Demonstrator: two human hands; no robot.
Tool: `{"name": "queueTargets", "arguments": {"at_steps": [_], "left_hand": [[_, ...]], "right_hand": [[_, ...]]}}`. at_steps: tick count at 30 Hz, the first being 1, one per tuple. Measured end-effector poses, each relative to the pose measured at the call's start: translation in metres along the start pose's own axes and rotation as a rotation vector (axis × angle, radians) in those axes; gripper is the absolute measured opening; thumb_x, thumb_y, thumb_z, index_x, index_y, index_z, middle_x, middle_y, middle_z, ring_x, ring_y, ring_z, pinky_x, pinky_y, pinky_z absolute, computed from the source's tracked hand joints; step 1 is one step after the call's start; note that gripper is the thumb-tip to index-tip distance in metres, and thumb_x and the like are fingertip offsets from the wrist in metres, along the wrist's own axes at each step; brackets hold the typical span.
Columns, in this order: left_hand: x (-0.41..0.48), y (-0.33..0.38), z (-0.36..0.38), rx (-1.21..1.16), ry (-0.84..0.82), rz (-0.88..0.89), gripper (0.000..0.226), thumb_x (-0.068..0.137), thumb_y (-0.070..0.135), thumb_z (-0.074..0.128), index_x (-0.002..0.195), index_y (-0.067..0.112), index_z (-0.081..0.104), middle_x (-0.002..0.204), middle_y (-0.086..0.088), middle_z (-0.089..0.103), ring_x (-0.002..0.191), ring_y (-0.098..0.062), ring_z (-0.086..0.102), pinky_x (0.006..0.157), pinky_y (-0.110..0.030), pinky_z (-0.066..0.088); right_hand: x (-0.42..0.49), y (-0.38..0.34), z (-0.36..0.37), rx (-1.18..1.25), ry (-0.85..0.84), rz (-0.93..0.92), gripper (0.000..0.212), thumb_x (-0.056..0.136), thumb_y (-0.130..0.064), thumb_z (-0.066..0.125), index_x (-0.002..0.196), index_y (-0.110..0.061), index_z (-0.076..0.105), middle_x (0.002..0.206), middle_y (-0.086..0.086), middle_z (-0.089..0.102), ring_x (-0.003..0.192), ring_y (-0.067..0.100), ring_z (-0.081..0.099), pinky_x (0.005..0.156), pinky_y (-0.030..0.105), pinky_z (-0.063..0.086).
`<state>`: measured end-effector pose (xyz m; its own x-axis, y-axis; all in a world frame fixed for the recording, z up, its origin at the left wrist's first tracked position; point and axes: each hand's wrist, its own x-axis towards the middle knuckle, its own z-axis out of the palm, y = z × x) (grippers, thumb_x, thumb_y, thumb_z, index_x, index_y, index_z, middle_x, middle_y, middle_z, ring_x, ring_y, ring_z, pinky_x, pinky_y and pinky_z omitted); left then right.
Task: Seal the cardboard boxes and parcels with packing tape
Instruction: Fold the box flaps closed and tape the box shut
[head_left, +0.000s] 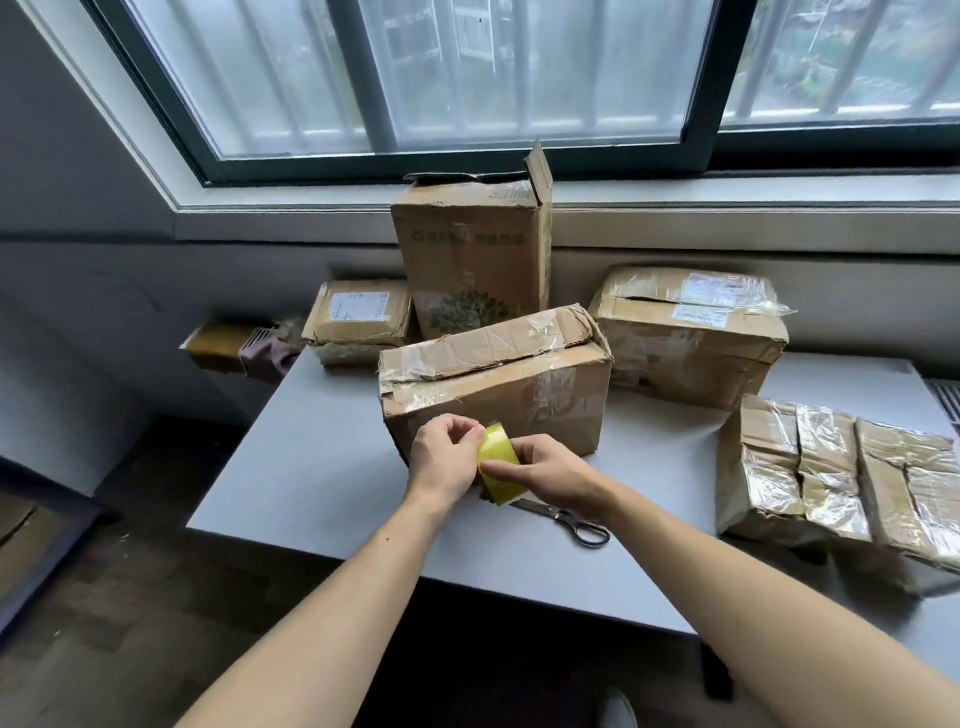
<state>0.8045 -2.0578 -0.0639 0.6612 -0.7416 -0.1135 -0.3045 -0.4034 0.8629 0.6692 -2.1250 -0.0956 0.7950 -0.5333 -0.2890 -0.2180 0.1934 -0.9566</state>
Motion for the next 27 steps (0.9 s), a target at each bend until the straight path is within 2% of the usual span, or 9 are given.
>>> {"name": "queueTargets", "arguments": {"at_steps": [2, 5, 7, 9, 11, 14, 17, 23, 27], "left_hand": [[0.000, 0.009, -0.005, -0.018, 0.060, 0.019, 0.009, 0.093, 0.016, 0.065, 0.085, 0.015, 0.069, 0.082, 0.005, 0.065, 0.079, -0.013, 0.059, 0.066, -0.020, 0.042], [0.002, 0.026, -0.013, -0.019, 0.135, 0.092, 0.007, 0.094, 0.015, 0.064, 0.090, 0.012, 0.068, 0.086, 0.003, 0.065, 0.084, -0.016, 0.059, 0.073, -0.021, 0.041], [0.004, 0.037, -0.019, -0.033, 0.193, 0.141, 0.005, 0.095, 0.014, 0.064, 0.091, 0.012, 0.067, 0.088, 0.001, 0.065, 0.087, -0.018, 0.059, 0.076, -0.023, 0.042], [0.007, 0.048, -0.024, -0.058, 0.241, 0.179, 0.005, 0.094, 0.014, 0.064, 0.091, 0.013, 0.066, 0.090, 0.001, 0.066, 0.088, -0.018, 0.059, 0.080, -0.027, 0.045], [0.010, 0.058, -0.030, -0.097, 0.284, 0.231, 0.005, 0.094, 0.014, 0.064, 0.089, 0.012, 0.067, 0.092, 0.000, 0.067, 0.088, -0.016, 0.059, 0.082, -0.026, 0.047], [0.013, 0.077, -0.047, -0.206, 0.376, 0.257, 0.008, 0.096, 0.014, 0.061, 0.089, 0.012, 0.064, 0.084, 0.005, 0.064, 0.077, -0.004, 0.058, 0.069, -0.011, 0.044], [0.030, 0.092, -0.078, -0.413, 0.550, 0.197, 0.014, 0.096, 0.016, 0.060, 0.083, 0.021, 0.061, 0.081, 0.009, 0.061, 0.073, -0.001, 0.056, 0.065, -0.012, 0.044], [0.052, 0.070, -0.114, -0.597, 0.599, 0.024, 0.009, 0.096, 0.017, 0.062, 0.087, 0.018, 0.064, 0.081, 0.004, 0.061, 0.079, -0.011, 0.056, 0.078, -0.027, 0.049], [0.051, 0.054, -0.121, -0.671, 0.650, -0.103, 0.008, 0.097, 0.015, 0.062, 0.089, 0.017, 0.063, 0.084, 0.004, 0.063, 0.078, -0.006, 0.059, 0.073, -0.020, 0.048]], "right_hand": [[0.000, -0.015, -0.002, -0.108, 0.019, -0.045, 0.038, 0.093, -0.036, 0.070, 0.095, 0.002, 0.069, 0.085, 0.009, 0.070, 0.078, 0.012, 0.059, 0.074, 0.032, 0.050], [0.000, -0.045, -0.001, -0.206, 0.073, -0.095, 0.032, 0.095, -0.034, 0.069, 0.074, -0.010, 0.062, 0.065, -0.006, 0.047, 0.058, 0.002, 0.039, 0.052, 0.017, 0.032], [0.004, -0.060, 0.001, -0.232, 0.089, -0.134, 0.032, 0.095, -0.032, 0.068, 0.071, -0.012, 0.061, 0.063, -0.005, 0.050, 0.054, 0.004, 0.043, 0.051, 0.018, 0.036], [0.004, -0.072, 0.005, -0.195, 0.097, -0.148, 0.033, 0.097, -0.033, 0.065, 0.074, -0.010, 0.060, 0.062, 0.003, 0.057, 0.054, 0.013, 0.058, 0.051, 0.025, 0.047], [0.004, -0.081, 0.008, -0.163, 0.111, -0.137, 0.038, 0.098, -0.039, 0.062, 0.077, -0.007, 0.059, 0.058, 0.007, 0.060, 0.051, 0.022, 0.064, 0.048, 0.028, 0.052], [0.004, -0.090, 0.007, -0.294, 0.171, -0.108, 0.053, 0.098, -0.047, 0.059, 0.061, -0.010, 0.050, 0.043, -0.003, 0.046, 0.034, 0.009, 0.045, 0.038, 0.017, 0.035], [0.005, -0.083, 0.000, -0.596, 0.243, -0.083, 0.065, 0.089, -0.064, 0.061, 0.052, -0.022, 0.029, 0.047, -0.004, 0.028, 0.040, 0.011, 0.022, 0.044, 0.028, 0.020], [0.010, -0.120, -0.021, -0.630, 0.194, -0.191, 0.067, 0.089, -0.058, 0.065, 0.044, -0.021, 0.032, 0.043, -0.005, 0.031, 0.036, 0.010, 0.026, 0.041, 0.024, 0.021], [0.027, -0.148, -0.031, -0.694, 0.165, -0.244, 0.065, 0.087, -0.055, 0.070, 0.043, -0.017, 0.040, 0.035, -0.011, 0.031, 0.031, 0.008, 0.029, 0.038, 0.018, 0.023]]}}
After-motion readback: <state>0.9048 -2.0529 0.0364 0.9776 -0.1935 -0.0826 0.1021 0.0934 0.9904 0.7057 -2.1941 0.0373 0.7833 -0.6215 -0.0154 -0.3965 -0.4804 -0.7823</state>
